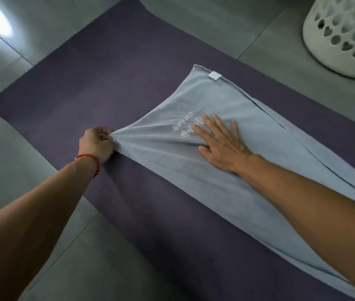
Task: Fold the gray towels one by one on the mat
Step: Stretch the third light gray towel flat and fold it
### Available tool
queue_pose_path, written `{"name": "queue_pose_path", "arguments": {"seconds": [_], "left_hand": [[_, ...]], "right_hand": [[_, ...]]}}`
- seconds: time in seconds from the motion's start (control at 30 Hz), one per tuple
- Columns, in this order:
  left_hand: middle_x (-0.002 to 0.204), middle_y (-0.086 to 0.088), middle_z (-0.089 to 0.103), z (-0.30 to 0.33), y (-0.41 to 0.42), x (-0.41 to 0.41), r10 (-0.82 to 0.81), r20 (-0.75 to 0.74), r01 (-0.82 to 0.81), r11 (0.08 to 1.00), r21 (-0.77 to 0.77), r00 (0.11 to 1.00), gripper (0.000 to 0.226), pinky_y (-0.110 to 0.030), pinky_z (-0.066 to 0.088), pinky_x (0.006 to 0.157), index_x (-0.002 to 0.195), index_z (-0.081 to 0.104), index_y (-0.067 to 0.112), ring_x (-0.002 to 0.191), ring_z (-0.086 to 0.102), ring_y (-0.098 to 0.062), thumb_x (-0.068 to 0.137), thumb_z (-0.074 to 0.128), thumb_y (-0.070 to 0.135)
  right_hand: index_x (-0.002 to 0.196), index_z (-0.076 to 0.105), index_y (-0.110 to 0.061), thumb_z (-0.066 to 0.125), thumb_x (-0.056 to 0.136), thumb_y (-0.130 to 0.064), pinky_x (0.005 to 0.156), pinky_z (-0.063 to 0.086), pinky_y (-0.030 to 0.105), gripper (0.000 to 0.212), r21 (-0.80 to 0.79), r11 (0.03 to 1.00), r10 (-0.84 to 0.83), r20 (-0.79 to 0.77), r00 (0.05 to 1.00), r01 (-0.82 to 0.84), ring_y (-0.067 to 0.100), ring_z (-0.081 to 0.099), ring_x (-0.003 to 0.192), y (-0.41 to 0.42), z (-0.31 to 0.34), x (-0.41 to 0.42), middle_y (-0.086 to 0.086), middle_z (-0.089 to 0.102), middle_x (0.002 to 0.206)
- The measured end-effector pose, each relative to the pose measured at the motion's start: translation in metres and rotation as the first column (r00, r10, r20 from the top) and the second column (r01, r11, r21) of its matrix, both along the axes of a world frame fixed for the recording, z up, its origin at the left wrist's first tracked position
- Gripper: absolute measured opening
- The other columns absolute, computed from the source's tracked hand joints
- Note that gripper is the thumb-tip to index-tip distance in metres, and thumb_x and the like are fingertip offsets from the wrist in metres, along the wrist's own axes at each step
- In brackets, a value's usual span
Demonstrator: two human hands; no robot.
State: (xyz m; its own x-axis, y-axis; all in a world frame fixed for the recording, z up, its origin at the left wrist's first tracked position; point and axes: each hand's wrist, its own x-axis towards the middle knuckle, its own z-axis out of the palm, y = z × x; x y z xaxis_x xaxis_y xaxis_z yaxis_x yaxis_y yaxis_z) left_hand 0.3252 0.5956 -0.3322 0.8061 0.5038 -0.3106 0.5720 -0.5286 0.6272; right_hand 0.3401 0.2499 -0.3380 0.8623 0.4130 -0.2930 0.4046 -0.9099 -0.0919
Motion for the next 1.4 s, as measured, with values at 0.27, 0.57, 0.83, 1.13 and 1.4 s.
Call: {"name": "queue_pose_path", "arguments": {"seconds": [0.27, 0.57, 0.83, 1.13, 1.4], "left_hand": [[0.129, -0.021, 0.05, 0.014, -0.02, -0.013, -0.164, -0.072, 0.178, 0.93, 0.32, 0.984, 0.035, -0.05, 0.043, 0.096, 0.12, 0.059, 0.013, 0.117, 0.048, -0.043, 0.086, 0.067, 0.02], [0.146, 0.001, 0.041, 0.015, -0.093, 0.004, -0.662, -0.178, 0.672, 0.637, 0.378, 0.728, 0.04, -0.051, 0.032, 0.107, 0.14, 0.048, 0.034, 0.137, 0.032, -0.028, 0.101, 0.04, 0.036], [0.139, -0.002, 0.047, 0.015, -0.072, 0.016, -0.524, -0.162, 0.544, 0.754, 0.369, 0.836, 0.044, -0.053, 0.033, 0.101, 0.137, 0.048, 0.034, 0.13, 0.04, -0.031, 0.094, 0.052, 0.028], [0.112, -0.016, 0.057, 0.002, -0.017, -0.008, -0.305, -0.181, 0.351, 0.863, 0.363, 0.935, 0.02, -0.052, 0.049, 0.089, 0.108, 0.047, 0.014, 0.104, 0.055, -0.038, 0.1, 0.045, 0.032], [0.121, -0.024, 0.058, 0.011, 0.005, 0.027, -0.12, -0.179, 0.181, 0.906, 0.384, 0.977, 0.031, -0.038, 0.036, 0.077, 0.116, 0.053, 0.006, 0.108, 0.055, -0.045, 0.102, 0.043, 0.032]], "right_hand": [[0.16, 0.013, -0.033, 0.023, 0.105, -0.048, 0.121, 0.006, 0.062, 0.057, -0.01, 0.982, -0.188, -0.026, 0.982, 0.188, 0.02, -0.003, 0.156, -0.051, 0.012, -0.036, -0.001, -0.001, 0.169], [0.158, 0.019, -0.033, 0.022, 0.105, -0.047, 0.121, 0.015, 0.057, 0.055, -0.001, 0.967, -0.255, -0.04, 0.966, 0.255, 0.022, 0.007, 0.155, -0.058, 0.016, -0.017, -0.002, 0.006, 0.169], [0.14, 0.047, -0.033, 0.039, 0.103, -0.034, 0.119, 0.019, 0.054, 0.038, 0.135, 0.978, -0.159, -0.003, 0.987, 0.158, 0.032, 0.01, 0.153, 0.013, 0.019, 0.099, 0.006, 0.006, 0.169], [0.131, 0.06, -0.022, 0.055, 0.089, -0.006, 0.111, 0.037, 0.039, 0.045, 0.238, 0.874, -0.409, -0.11, 0.906, 0.423, 0.042, 0.049, 0.129, 0.053, 0.016, 0.181, 0.02, 0.036, 0.147], [0.131, 0.047, -0.004, 0.052, 0.082, -0.011, 0.109, 0.04, 0.041, 0.05, 0.341, 0.892, -0.288, -0.075, 0.955, 0.296, 0.039, 0.042, 0.126, 0.073, 0.026, 0.208, 0.017, 0.029, 0.144]]}}
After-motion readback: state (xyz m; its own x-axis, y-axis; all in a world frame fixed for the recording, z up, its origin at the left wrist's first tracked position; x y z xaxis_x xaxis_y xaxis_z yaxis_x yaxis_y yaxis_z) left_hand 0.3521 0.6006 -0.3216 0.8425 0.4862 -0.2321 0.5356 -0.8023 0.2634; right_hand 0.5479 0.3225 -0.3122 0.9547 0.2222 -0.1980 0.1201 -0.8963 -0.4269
